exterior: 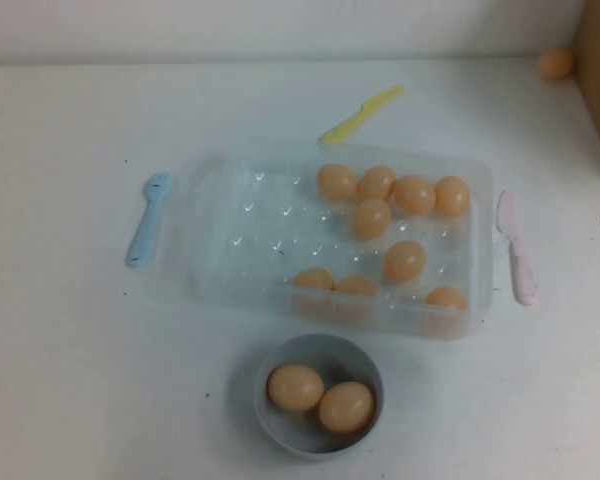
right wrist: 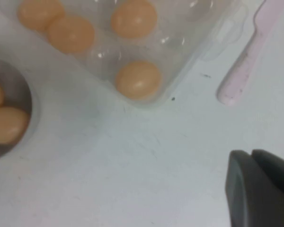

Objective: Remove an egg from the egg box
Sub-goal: Pick up the egg from the plastic box

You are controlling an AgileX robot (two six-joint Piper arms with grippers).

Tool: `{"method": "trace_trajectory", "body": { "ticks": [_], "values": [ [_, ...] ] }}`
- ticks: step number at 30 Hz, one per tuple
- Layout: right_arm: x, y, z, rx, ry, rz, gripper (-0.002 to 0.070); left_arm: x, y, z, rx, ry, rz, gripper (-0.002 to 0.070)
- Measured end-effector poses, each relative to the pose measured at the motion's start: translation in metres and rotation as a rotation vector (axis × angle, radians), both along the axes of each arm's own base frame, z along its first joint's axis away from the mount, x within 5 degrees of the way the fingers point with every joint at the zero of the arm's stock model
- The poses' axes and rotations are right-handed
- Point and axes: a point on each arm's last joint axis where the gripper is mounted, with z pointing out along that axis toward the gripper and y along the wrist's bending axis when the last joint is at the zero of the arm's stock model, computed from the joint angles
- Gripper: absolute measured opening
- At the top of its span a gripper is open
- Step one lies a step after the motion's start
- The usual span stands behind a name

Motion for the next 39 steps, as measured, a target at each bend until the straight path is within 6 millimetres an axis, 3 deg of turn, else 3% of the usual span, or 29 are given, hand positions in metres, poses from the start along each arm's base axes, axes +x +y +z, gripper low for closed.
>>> {"method": "trace_trajectory", "body": {
  "ticks": [5,12,20,23,32,39],
  "values": [
    [0.036,0.027,-0.003,-0.151,0.127,0.072,-0.0017,0.0,0.0,0.0,0.0,0.0,0.0,-0.0003],
    [0.092,0.073,-0.017,-0.186,0.157,0.135,-0.0017,0.0,0.0,0.0,0.0,0.0,0.0,-0.0003],
    [0.128,0.114,-0.043,-0.201,0.172,0.199,0.0,0.0,0.0,0.0,0.0,0.0,0.0,-0.0003],
    [0.136,0.124,-0.052,-0.198,0.183,0.213,0.0062,0.0,0.0,0.0,0.0,0.0,0.0,-0.0003],
    [0.146,0.141,-0.092,-0.185,0.282,0.232,0.0438,0.0,0.0,0.0,0.0,0.0,0.0,-0.0003],
    [0.149,0.143,-0.102,-0.179,0.312,0.204,0.0482,0.0,0.0,0.0,0.0,0.0,0.0,-0.0003]
  ]
}}
